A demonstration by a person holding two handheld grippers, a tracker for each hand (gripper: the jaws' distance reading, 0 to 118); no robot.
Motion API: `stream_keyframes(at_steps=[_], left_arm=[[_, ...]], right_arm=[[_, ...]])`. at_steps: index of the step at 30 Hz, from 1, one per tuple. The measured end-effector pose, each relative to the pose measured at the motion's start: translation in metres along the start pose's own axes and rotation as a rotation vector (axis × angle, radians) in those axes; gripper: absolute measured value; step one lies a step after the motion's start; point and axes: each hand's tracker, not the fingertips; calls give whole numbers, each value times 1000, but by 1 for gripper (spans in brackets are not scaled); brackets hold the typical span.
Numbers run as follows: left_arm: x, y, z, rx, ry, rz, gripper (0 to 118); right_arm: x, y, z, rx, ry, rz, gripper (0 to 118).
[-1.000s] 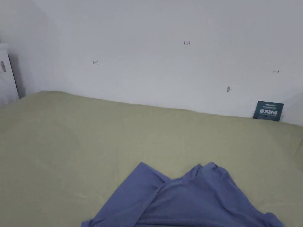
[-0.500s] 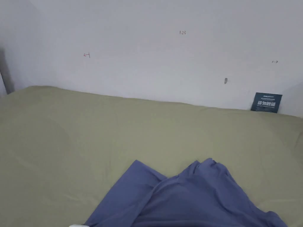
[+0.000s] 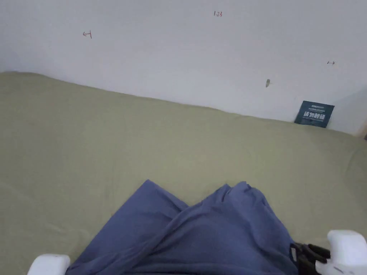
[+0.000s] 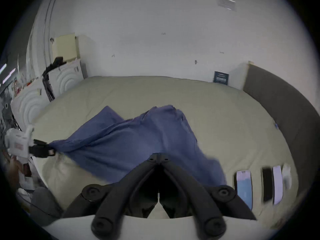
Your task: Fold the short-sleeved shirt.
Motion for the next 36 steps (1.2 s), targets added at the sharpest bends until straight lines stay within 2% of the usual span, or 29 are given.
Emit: stream_keyframes(at_steps=[2,4,6,7,8,10,13,16,18,19,20,21,22,23,24,27,30,33,36], left_arm=[[-4,4,-2,2,-26,39,7],[-6,8,-5,-2,-30,68,7],[-9,11,-8,-6,-31,72,7],[-10,12,-10,-9,-27,76,7],[-12,13,-12,-18,-30,80,7],[-13,13,-17,-43,-27,93,7],[-15,7,-27,-67,-8,108,7],[-14,0,-33,-96,-5,110,7],[-12,-2,-34,-90,-5,102,7],[-12,-2,-32,-87,-4,101,7],[-13,-1,-32,-87,-6,101,7],[-13,0,-32,-87,-10,109,7],[-14,2,-31,-84,-19,119,7],[-18,3,-29,-81,-31,131,7],[-19,6,-27,-72,-48,139,7],[-26,25,-16,-41,-68,141,7],[-37,55,2,42,-104,154,7],[-44,98,17,103,-145,115,7],[-40,147,33,146,-137,26,7]], right_arm=[[22,40,-50,-31,82,20,0],[39,81,-102,-107,26,68,10],[54,116,-160,-241,82,190,67],[59,125,-182,-286,100,214,90],[62,137,-208,-355,119,228,96],[67,150,-246,-398,57,203,93],[72,154,-289,-440,29,155,93],[71,141,-307,-565,145,77,93],[64,132,-317,-626,89,154,92],[61,130,-318,-630,66,192,82],[60,127,-310,-605,86,184,45],[60,130,-303,-577,140,125,1],[59,132,-299,-566,176,78,1],[53,133,-292,-554,129,79,1],[55,136,-286,-540,80,111,1],[52,146,-256,-478,142,145,1],[58,167,-213,-353,115,89,1],[70,192,-173,-232,130,29,1],[81,222,-135,-140,74,46,1]])
